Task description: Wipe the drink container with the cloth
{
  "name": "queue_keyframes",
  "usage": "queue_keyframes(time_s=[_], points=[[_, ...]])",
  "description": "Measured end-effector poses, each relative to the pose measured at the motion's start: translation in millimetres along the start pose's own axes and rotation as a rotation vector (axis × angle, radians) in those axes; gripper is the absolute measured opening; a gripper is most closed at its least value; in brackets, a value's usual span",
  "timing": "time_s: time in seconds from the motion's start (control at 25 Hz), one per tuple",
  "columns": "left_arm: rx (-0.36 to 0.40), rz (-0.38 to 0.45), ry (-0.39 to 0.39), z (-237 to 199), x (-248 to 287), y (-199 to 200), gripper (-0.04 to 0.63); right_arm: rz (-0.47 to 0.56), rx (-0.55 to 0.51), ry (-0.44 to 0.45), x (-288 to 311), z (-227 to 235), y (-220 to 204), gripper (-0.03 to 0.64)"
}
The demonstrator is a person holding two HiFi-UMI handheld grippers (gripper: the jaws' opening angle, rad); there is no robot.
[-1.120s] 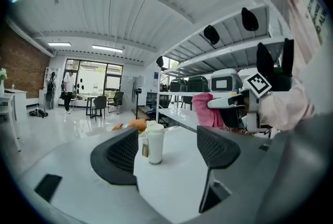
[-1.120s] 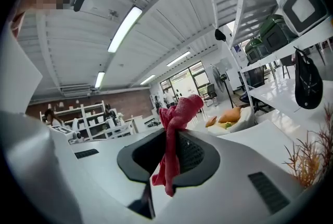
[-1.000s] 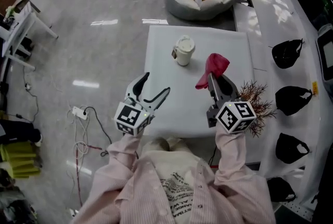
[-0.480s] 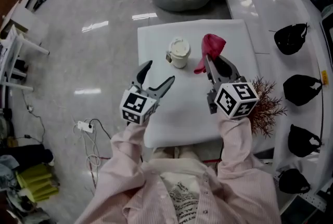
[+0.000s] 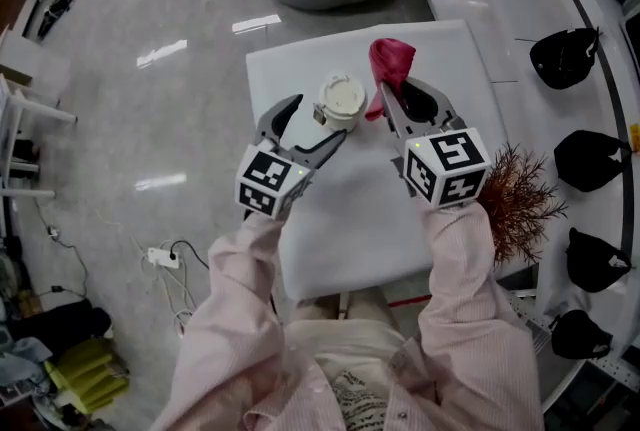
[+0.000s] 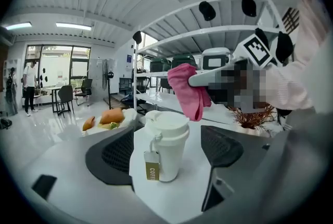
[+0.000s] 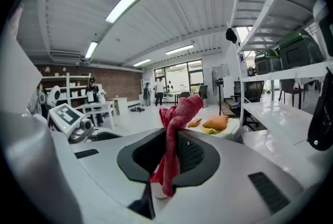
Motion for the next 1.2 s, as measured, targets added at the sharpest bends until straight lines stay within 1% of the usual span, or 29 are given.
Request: queue_keyframes(time_s=[0.12, 0.4, 0.52, 0.72, 0.88, 1.2], points=[[-0.008, -0.008, -0.043, -7.2, 10.7, -3.6, 0.374, -0.024, -0.105, 0.021, 15.9, -2.6, 0.8, 0.037], [0.016, -0.03, -0.151, -15.1, 31.0, -7.0, 0.374, -0.1, -0.361, 0.103, 50.8, -19.0, -0.4, 0.037], [0.018, -0.037, -0.181, -15.5, 35.9, -9.4, 0.374, -0.139, -0.425, 0.142, 59.7, -26.2, -6.6, 0.037], [0.02, -0.055, -0.226, -14.0, 41.0, -15.7, 0.374, -0.181, -0.393, 0.186, 65.1, -33.3, -21.4, 0.037], [0.008, -0.034, -0.24, -16.1, 45.3, -15.5, 0.373, -0.212, -0.384, 0.211, 65.7, -36.5, -29.9, 0.037], [-0.005, -0.014, -0.227, -20.3, 46.4, -17.2, 0.371, -0.24, -0.354, 0.218, 67.5, -40.7, -34.7, 0.037]])
Point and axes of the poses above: the fingertips, and each gripper's own axes: x forward along the fingers, z to its right, y out of its top, the point moved 7 cm from there along -x, backward along the fingers, and after that the axes turned 6 degrees about z, right-handed, at the moved point
